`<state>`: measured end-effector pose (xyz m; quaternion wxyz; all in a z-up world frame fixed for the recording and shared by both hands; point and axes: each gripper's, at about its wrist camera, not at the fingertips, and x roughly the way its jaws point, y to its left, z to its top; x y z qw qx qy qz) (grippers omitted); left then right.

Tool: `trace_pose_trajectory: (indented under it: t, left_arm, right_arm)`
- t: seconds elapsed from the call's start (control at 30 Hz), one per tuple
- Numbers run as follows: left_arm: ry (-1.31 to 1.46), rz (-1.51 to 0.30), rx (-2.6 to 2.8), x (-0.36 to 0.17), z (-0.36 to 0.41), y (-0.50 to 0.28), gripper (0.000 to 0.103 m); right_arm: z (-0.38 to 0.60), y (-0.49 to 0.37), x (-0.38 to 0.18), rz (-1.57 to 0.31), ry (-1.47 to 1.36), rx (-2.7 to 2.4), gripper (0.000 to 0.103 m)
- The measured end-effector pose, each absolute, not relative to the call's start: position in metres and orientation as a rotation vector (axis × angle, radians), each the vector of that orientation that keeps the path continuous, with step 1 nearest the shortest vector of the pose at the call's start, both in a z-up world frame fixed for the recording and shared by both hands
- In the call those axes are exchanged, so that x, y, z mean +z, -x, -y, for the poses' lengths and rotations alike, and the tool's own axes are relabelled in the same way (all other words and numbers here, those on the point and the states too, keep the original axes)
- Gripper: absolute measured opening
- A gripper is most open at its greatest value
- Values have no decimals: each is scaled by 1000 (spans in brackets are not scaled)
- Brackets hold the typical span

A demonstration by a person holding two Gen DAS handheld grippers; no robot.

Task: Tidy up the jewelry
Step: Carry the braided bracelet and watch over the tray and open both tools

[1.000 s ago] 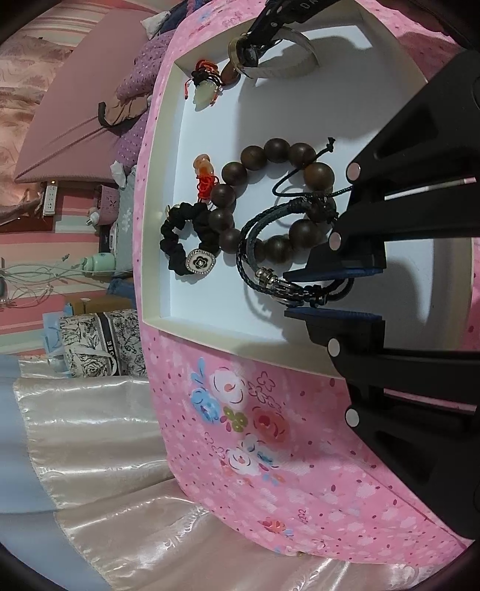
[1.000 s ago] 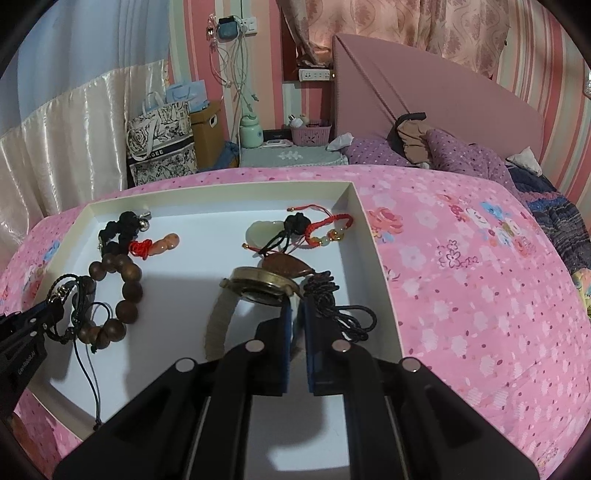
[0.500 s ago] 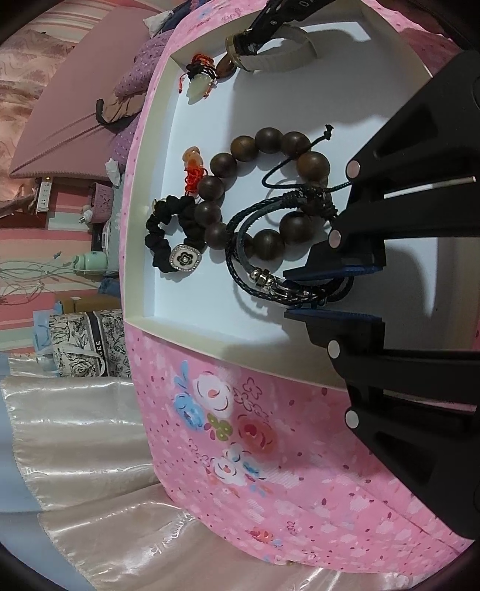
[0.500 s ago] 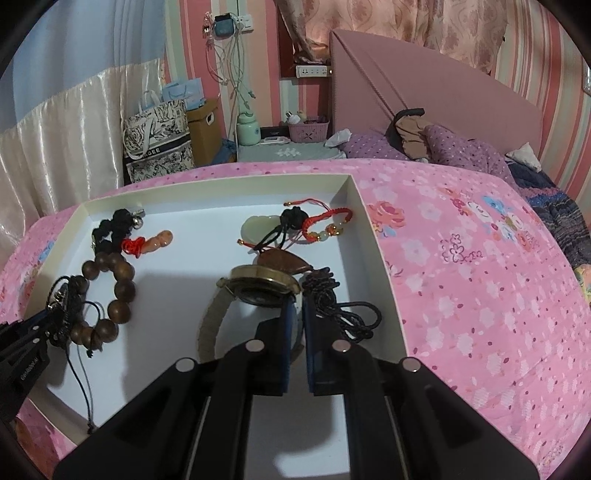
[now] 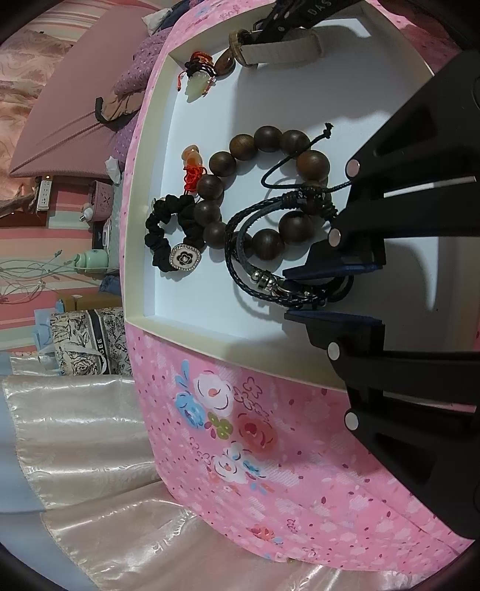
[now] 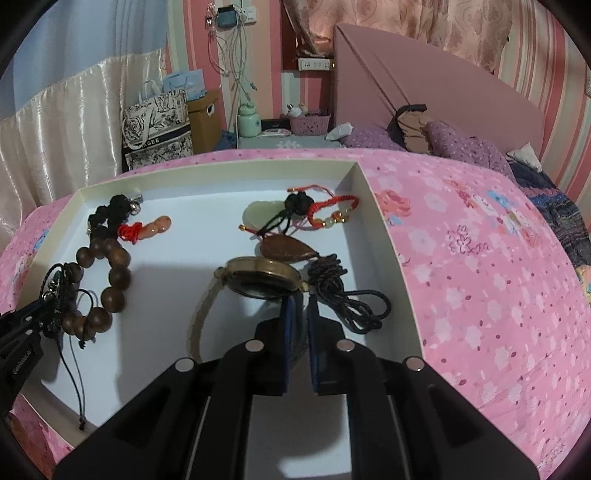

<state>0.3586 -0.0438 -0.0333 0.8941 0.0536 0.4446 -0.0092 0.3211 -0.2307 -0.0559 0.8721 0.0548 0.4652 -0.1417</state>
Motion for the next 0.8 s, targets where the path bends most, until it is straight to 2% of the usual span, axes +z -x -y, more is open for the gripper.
trace_pose_trajectory:
  t: [0.07, 0.2, 0.27, 0.33, 0.37, 0.47, 0.7, 0.73, 0.8]
  left_arm:
    - [-111, -923, -18, -34, 44, -358, 16]
    - [-116, -918, -7, -34, 44, -358, 28]
    - [-119, -917, -9, -34, 45, -358, 29]
    - [-120, -917, -11, -34, 46, -358, 34]
    - [-119, -916, -10, -33, 46, -358, 36]
    - [-122, -906, 0, -32, 45, -357, 43]
    - [-113, -890, -7, -25, 46, -354, 50]
    - [-112, -877, -8, -22, 46, -352, 55]
    - [-101, -852, -20, -17, 46, -348, 65]
  right_arm:
    - [232, -321, -56, -971, -127, -294, 10]
    - [232, -320, -57, -969, -123, -291, 10]
    - [231, -320, -57, -967, -120, -292, 10]
    - [231, -320, -57, -969, -117, -293, 11]
    - [231, -321, -57, -970, -117, -291, 14]
    - [230, -318, -55, -960, -125, -287, 44]
    - [223, -316, -44, -924, -76, -297, 52]
    - [223, -315, -43, -916, -77, -296, 52]
    - [222, -314, -39, -897, -76, -296, 60]
